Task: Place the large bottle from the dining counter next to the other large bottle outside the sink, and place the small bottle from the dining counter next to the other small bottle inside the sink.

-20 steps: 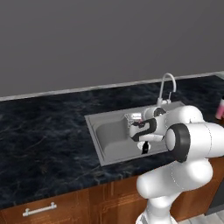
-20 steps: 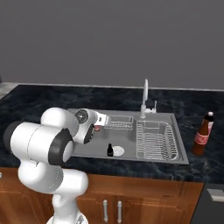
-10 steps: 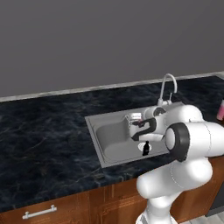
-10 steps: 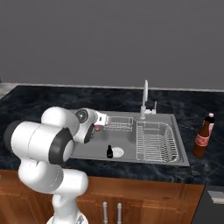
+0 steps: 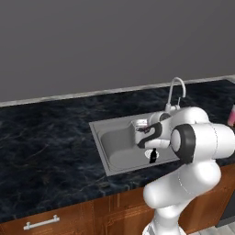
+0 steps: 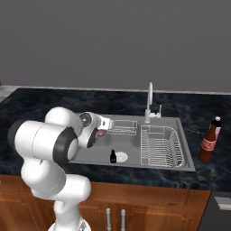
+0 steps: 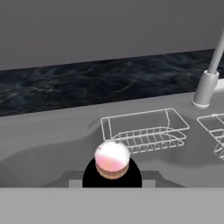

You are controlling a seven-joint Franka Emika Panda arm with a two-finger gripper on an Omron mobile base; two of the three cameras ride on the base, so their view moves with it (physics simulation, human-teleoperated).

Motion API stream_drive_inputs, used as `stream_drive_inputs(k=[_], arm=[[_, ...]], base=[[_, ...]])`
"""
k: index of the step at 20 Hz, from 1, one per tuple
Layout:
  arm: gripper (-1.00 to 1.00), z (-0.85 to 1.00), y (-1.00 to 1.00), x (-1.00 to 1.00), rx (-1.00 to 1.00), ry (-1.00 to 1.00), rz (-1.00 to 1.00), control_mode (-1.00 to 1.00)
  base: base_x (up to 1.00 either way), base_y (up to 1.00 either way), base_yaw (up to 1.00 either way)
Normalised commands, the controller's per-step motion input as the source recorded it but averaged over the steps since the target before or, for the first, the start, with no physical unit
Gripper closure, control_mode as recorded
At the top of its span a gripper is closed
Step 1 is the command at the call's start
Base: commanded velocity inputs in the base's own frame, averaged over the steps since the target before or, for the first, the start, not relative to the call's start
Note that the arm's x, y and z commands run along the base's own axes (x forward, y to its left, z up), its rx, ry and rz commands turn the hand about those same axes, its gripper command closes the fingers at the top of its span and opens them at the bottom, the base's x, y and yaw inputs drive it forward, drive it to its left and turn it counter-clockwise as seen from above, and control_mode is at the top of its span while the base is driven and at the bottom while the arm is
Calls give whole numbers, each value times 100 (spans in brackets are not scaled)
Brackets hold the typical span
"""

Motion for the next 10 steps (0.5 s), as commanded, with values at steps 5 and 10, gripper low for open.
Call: stream_drive_inputs(k=[5, 10], arm=[[100, -30, 5, 0, 0, 0, 0, -100], [100, -23, 5, 0, 0, 0, 0, -100]], base=[[0, 0, 0], [0, 0, 0]])
